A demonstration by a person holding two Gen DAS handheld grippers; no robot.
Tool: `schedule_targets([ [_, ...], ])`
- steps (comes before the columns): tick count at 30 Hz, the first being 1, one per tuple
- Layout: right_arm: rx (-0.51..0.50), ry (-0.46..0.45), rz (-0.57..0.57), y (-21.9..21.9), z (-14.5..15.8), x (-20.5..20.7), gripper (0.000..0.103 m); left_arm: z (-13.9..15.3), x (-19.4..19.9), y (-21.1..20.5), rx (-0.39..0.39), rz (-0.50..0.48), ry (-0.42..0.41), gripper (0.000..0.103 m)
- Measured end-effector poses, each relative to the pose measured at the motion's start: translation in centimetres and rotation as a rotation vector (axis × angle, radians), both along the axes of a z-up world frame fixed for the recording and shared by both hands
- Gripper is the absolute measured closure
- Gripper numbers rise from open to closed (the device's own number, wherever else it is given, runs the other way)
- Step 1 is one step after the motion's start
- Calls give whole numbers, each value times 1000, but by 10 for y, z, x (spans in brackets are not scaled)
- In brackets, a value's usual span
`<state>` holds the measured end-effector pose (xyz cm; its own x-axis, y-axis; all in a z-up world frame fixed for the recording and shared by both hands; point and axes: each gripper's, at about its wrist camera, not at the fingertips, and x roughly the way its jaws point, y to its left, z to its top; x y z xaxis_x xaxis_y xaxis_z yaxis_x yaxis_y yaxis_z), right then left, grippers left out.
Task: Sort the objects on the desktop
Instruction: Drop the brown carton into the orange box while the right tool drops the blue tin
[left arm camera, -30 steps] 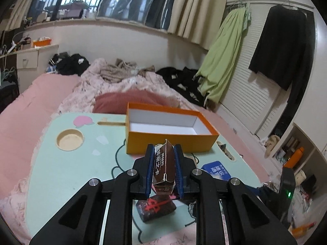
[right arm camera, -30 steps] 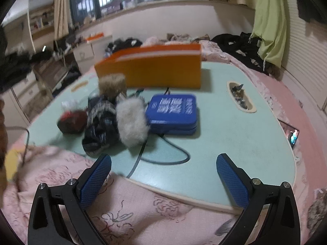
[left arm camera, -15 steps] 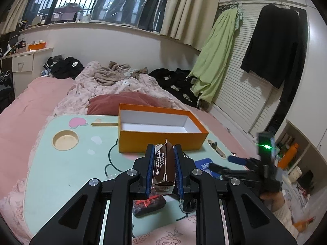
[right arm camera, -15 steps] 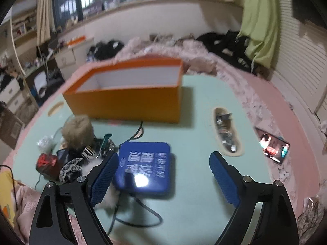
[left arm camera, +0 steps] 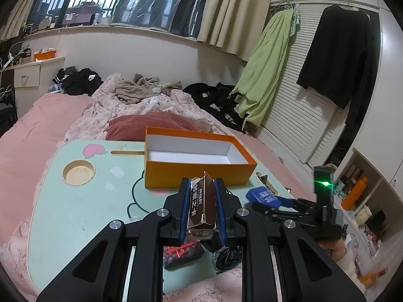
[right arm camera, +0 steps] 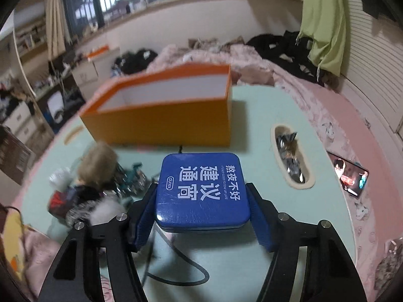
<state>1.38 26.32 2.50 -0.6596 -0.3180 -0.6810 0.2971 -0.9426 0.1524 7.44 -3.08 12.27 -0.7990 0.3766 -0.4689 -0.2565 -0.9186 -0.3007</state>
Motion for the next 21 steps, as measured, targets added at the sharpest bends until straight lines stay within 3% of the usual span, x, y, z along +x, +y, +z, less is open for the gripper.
schedule_targets([
  [9, -253, 60, 143, 15, 51, -4, 36, 22, -46, 15, -20, -35, -9, 83],
  [13, -241, 58, 127, 1, 69, -40, 36, 30, -92, 27, -23, -19, -43, 83],
  [17, -159, 57, 80, -25, 71, -78, 36, 21, -135, 40, -69, 49, -59, 82],
  [19, -100, 46, 52, -38, 61, -94, 36, 2, -155, 40, -63, 54, -107, 67],
  [20, -73, 39, 39, -43, 55, -99, 36, -7, -162, 40, -57, 53, -140, 52],
  [21, -34, 28, 25, -49, 48, -103, 35, -17, -167, 38, -50, 56, -175, 43],
])
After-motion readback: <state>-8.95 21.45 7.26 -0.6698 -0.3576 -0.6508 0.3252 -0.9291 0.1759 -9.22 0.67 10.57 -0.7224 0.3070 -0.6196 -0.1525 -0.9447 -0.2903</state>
